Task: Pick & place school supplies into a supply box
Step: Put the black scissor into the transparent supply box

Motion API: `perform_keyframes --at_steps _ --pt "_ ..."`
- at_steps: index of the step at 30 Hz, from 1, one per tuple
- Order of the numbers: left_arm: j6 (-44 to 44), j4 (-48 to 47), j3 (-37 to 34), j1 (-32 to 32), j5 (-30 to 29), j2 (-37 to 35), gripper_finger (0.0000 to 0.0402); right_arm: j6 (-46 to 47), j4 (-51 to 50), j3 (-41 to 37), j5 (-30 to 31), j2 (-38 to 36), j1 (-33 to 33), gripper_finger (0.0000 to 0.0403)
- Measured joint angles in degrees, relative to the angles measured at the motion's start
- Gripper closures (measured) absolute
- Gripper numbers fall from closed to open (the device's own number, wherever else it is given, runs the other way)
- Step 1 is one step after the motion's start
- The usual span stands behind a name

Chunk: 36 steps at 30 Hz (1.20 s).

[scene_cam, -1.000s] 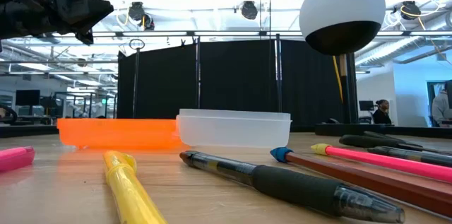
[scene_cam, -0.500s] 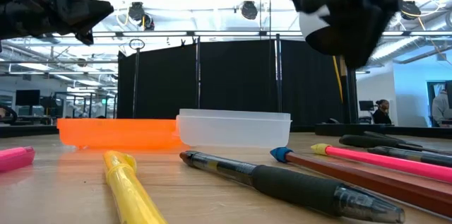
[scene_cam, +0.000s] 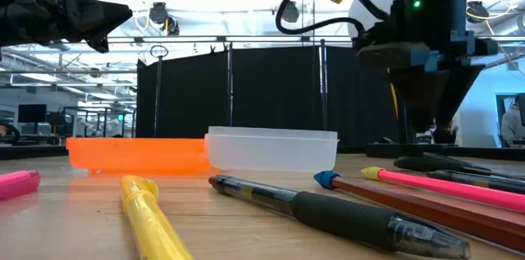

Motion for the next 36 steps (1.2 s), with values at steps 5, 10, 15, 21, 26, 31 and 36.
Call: perform_keyframes --at_steps 5,10,15,21,26,31,36 --pt "0.0 0.0 0.0 0.0 0.0 0.0 0.0344 0.1 2.7 -1.1 0.0 0.0 0.0 0.0218" --pt "0.0 0.0 0.0 0.0 0.0 0.0 0.0344 0.6 5.0 -2.1 0.0 0.0 0.0 0.0226" --pt "2.1 0.0 0.0 0.0 -0.1 0.0 0.0344 1.2 10.1 -3.6 -0.3 0.0 0.0 0.0227" --pt "2.8 0.0 0.0 0.0 -0.1 0.0 0.0344 1.6 10.6 -4.2 -1.7 0.0 0.0 0.0233" --pt "2.8 0.1 0.0 0.0 -0.1 0.0 0.0344 1.6 9.1 -4.2 -1.8 0.0 -0.4 0.0242" --pt "2.7 0.0 0.0 0.0 -0.1 0.0 0.0344 1.6 9.6 -4.2 -1.8 0.0 -0.3 0.0248" --pt "2.4 -0.3 0.0 0.0 -0.1 0.0 0.0344 1.6 10.4 -5.3 -2.0 0.0 -0.3 0.0255"
